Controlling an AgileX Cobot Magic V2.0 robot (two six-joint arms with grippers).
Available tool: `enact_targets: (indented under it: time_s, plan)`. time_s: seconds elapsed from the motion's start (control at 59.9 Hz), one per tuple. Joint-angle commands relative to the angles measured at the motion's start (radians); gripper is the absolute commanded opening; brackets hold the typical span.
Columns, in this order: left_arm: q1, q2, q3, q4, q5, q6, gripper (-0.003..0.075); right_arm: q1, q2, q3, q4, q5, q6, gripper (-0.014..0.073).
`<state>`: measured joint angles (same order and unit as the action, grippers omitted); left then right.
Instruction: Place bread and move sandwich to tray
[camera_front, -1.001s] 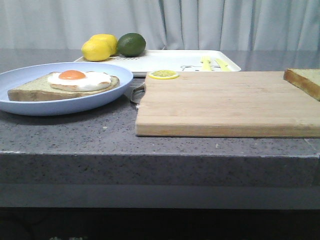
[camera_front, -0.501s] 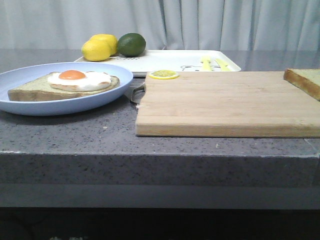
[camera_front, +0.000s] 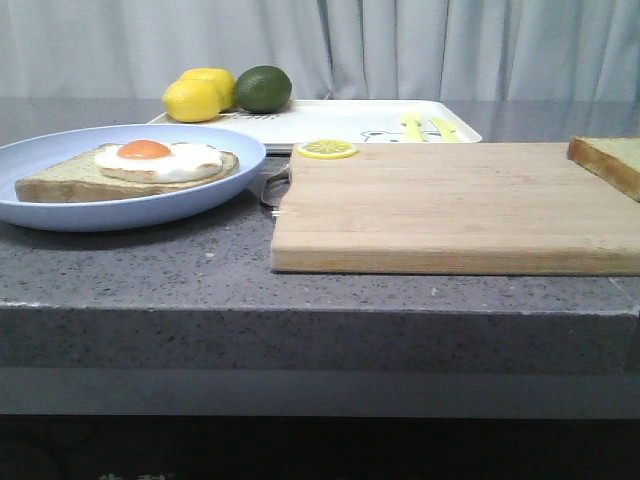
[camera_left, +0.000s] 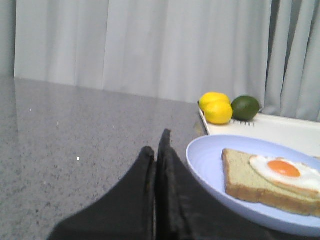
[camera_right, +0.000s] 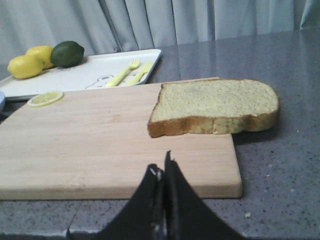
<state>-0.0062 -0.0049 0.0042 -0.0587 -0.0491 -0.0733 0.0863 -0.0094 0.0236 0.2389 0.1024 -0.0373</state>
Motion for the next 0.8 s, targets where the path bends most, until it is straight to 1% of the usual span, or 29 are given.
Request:
enact_targets:
  time_s: [0.0, 0.067, 0.134, 0.217, 0.25, 0.35, 0.417, 0.584, 0.668, 0.718, 0.784]
  plan:
    - [0.002, -0.021, -0.031, -0.01, -0.115, -0.008, -0.002, -0.005, -0.018, -0.073, 0.037, -0.089, -0.006, -0.006]
    - [0.002, -0.018, -0.072, -0.01, -0.106, -0.008, -0.002, -0.005, -0.018, -0.129, 0.037, -0.047, -0.006, -0.006]
    - [0.002, -0.01, -0.134, -0.01, -0.057, -0.008, -0.002, -0.005, -0.011, -0.194, 0.036, 0.004, -0.006, -0.006]
    - [0.002, 0.027, -0.234, 0.01, 0.072, -0.008, -0.002, -0.005, 0.023, -0.287, 0.035, 0.076, -0.006, -0.006]
    - [0.002, 0.059, -0.279, 0.04, 0.146, -0.008, -0.002, -0.005, 0.06, -0.339, 0.033, 0.112, -0.006, -0.006]
    - [0.002, 0.166, -0.365, 0.059, 0.233, -0.008, -0.002, -0.005, 0.165, -0.431, 0.031, 0.173, -0.006, -0.006]
    - [0.002, 0.246, -0.408, 0.064, 0.243, -0.008, -0.002, -0.005, 0.251, -0.478, 0.018, 0.189, -0.006, -0.006]
    - [0.002, 0.44, -0.485, 0.087, 0.245, -0.005, -0.002, -0.005, 0.445, -0.543, -0.008, 0.167, -0.006, -0.006]
    - [0.002, 0.512, -0.509, 0.087, 0.239, -0.005, -0.002, -0.005, 0.492, -0.552, -0.008, 0.14, -0.006, -0.0058]
    - [0.002, 0.538, -0.515, 0.087, 0.209, -0.005, -0.0019, -0.005, 0.507, -0.552, -0.008, 0.124, -0.006, -0.0057]
    - [0.002, 0.547, -0.515, 0.087, 0.171, -0.005, -0.0009, -0.005, 0.509, -0.552, -0.008, 0.117, -0.006, -0.0022]
